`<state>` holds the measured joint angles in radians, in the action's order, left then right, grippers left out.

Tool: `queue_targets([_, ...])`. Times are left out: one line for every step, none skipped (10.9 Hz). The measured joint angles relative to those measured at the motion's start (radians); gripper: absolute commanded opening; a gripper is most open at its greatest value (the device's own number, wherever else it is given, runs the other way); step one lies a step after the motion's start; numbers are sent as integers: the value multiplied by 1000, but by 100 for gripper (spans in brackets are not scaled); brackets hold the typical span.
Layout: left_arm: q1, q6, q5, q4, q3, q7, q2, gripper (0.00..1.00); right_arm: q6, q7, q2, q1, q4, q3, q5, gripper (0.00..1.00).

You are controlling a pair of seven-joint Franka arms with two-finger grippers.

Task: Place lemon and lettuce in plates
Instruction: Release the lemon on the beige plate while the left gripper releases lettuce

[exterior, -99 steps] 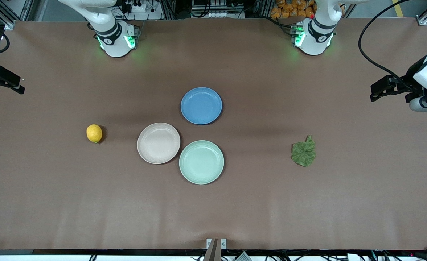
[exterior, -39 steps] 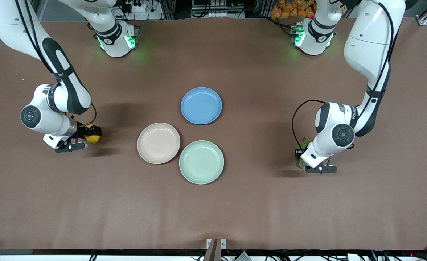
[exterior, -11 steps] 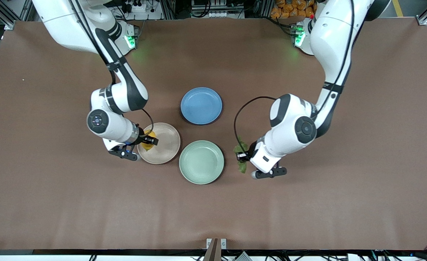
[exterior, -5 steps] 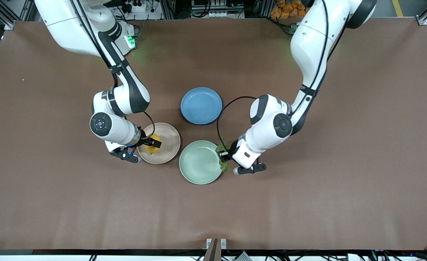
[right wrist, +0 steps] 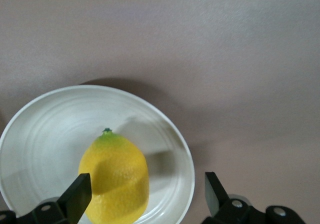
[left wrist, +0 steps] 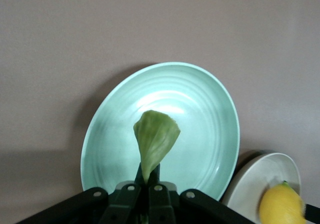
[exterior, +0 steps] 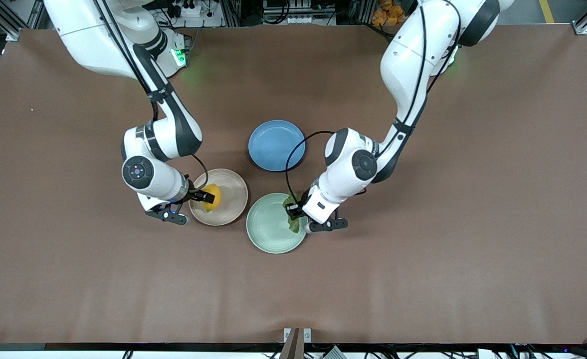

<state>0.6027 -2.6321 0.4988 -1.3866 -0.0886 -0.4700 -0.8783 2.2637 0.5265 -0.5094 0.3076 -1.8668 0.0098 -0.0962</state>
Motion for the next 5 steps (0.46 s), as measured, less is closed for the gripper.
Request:
queue_targets([4, -14, 0, 3, 0, 0, -12, 0, -4, -22, 6, -12, -2, -1, 1, 100])
queue_targets([5, -18, 0, 10, 0, 0, -22, 0, -8, -60, 13, -32, -7, -2, 2, 100])
queue_targets([5, -18, 0, 20, 0, 0, -31, 2, -11, -96, 22, -55, -18, -3, 2, 100])
queue_targets([5, -19, 0, 28, 1, 0, -37, 37, -12, -124, 31, -72, -34, -3, 2, 100])
queue_targets([5, -20, 0, 33, 2, 0, -41, 78, -12, -145, 38, -84, -53, -3, 4, 100])
